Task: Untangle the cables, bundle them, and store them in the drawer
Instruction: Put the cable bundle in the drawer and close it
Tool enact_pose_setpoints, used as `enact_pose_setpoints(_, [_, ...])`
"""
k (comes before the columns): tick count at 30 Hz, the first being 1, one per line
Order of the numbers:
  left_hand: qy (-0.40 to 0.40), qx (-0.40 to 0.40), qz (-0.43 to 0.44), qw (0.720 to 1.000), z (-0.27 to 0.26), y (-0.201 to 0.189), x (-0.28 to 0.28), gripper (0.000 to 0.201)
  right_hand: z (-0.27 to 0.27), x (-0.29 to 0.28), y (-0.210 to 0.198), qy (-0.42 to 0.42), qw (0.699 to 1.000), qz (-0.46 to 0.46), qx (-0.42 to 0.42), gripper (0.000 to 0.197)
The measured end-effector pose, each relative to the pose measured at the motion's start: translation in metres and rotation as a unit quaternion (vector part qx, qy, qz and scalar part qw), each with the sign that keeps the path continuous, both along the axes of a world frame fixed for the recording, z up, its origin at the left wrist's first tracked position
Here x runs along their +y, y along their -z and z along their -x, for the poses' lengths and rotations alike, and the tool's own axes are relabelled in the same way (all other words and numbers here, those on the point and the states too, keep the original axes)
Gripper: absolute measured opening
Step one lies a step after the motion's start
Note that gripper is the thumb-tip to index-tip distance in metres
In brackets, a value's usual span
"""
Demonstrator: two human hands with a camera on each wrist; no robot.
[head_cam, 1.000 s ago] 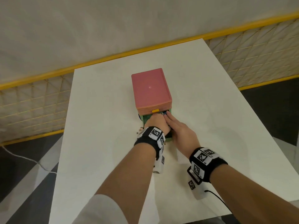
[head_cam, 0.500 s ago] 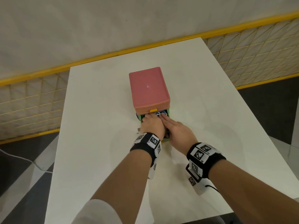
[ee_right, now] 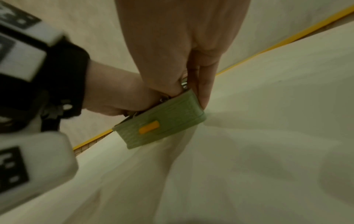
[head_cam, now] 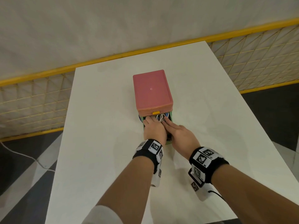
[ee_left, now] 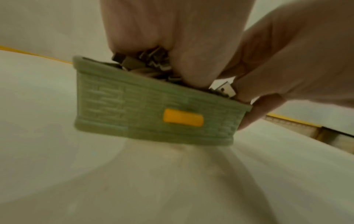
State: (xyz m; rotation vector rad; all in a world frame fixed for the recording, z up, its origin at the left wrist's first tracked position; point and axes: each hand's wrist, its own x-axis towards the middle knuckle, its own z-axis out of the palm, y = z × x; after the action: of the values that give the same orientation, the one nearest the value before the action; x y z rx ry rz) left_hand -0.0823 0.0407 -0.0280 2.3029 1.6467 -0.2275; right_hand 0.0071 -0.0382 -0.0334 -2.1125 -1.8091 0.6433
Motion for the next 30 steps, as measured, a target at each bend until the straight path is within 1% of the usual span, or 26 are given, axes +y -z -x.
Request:
enact_pose_setpoints(1, [0.006, -0.012, 0.015, 1.000, 0.003, 0.000, 0.003, 0.047, 0.001, 0.000, 0.001, 0.002, 1.000, 0.005, -0.008, 0.070])
enact_pose_setpoints(2, [0.007, -0.035, 0.036, 0.999, 0.007, -0.003, 0.005, 0.056, 0.002, 0.001, 0.001, 0.002, 1.000, 0.009, -0.013, 0.069])
enact_pose_setpoints(4, [0.004, -0.073, 0.073, 0.995, 0.016, -0.008, 0.005, 0.079, 0.001, 0.003, 0.003, 0.004, 1.000, 0.012, -0.016, 0.067])
enact_pose_setpoints(5, [0.009, -0.077, 0.067, 0.995, 0.018, -0.006, 0.003, 0.087, 0.000, 0.003, 0.004, 0.005, 1.000, 0.013, -0.014, 0.066])
enact_pose_setpoints(6, [0.014, -0.083, 0.058, 0.995, 0.020, -0.004, -0.001, 0.091, -0.002, 0.004, 0.005, 0.003, 1.000, 0.013, -0.012, 0.066])
enact_pose_setpoints(9, [0.006, -0.083, 0.002, 0.997, 0.013, 0.015, -0.010, 0.090, -0.006, 0.003, 0.006, 0.002, 1.000, -0.005, 0.009, 0.068])
enact_pose_setpoints(10, [-0.005, -0.067, -0.011, 0.998, 0.010, 0.016, -0.010, 0.091, -0.006, 0.002, 0.006, 0.005, 1.000, -0.019, 0.023, 0.069])
enact_pose_setpoints(12, [-0.004, -0.024, 0.007, 1.000, 0.005, 0.015, -0.006, 0.092, -0.005, 0.000, 0.005, 0.017, 0.998, -0.042, 0.051, 0.068])
enact_pose_setpoints(13, [-0.009, -0.029, 0.019, 0.999, 0.002, 0.017, -0.004, 0.088, -0.005, -0.001, 0.007, 0.021, 0.997, -0.054, 0.057, 0.066])
enact_pose_setpoints(14, [0.003, -0.036, 0.009, 0.999, 0.002, 0.019, -0.003, 0.085, -0.004, -0.003, 0.007, 0.023, 0.996, -0.064, 0.058, 0.062])
enact_pose_setpoints(17, [0.008, -0.073, 0.006, 0.997, 0.005, 0.011, -0.003, 0.081, -0.005, -0.011, 0.010, 0.022, 0.993, -0.091, 0.066, 0.051])
enact_pose_setpoints(19, [0.009, -0.108, 0.043, 0.993, 0.010, 0.010, 0.003, 0.084, -0.008, -0.015, 0.010, 0.015, 0.992, -0.082, 0.094, 0.048])
enact_pose_setpoints(21, [0.015, -0.166, 0.124, 0.978, 0.021, -0.003, 0.010, 0.084, -0.011, -0.014, 0.008, 0.014, 0.991, -0.066, 0.112, 0.050])
enact_pose_setpoints(23, [0.036, -0.219, 0.187, 0.957, 0.033, -0.018, 0.017, 0.070, -0.012, -0.010, 0.006, 0.036, 0.988, -0.051, 0.143, 0.049])
enact_pose_setpoints(24, [0.043, -0.236, 0.192, 0.952, 0.039, -0.023, 0.018, 0.059, -0.011, -0.008, 0.004, 0.050, 0.985, -0.045, 0.158, 0.047])
enact_pose_setpoints(25, [0.043, -0.251, 0.168, 0.952, 0.044, -0.027, 0.017, 0.051, -0.010, -0.006, 0.003, 0.061, 0.983, -0.043, 0.166, 0.044])
enact_pose_setpoints(26, [0.046, -0.265, 0.120, 0.956, 0.048, -0.029, 0.013, 0.046, -0.010, -0.004, 0.002, 0.071, 0.983, -0.043, 0.164, 0.041])
enact_pose_setpoints(28, [0.074, -0.279, 0.012, 0.957, 0.053, -0.023, 0.002, 0.045, -0.008, -0.001, 0.000, 0.095, 0.985, -0.042, 0.141, 0.034])
enact_pose_setpoints(30, [0.126, -0.253, -0.023, 0.959, 0.056, -0.005, -0.014, 0.051, -0.003, 0.003, 0.000, 0.097, 0.992, -0.059, 0.053, 0.029])
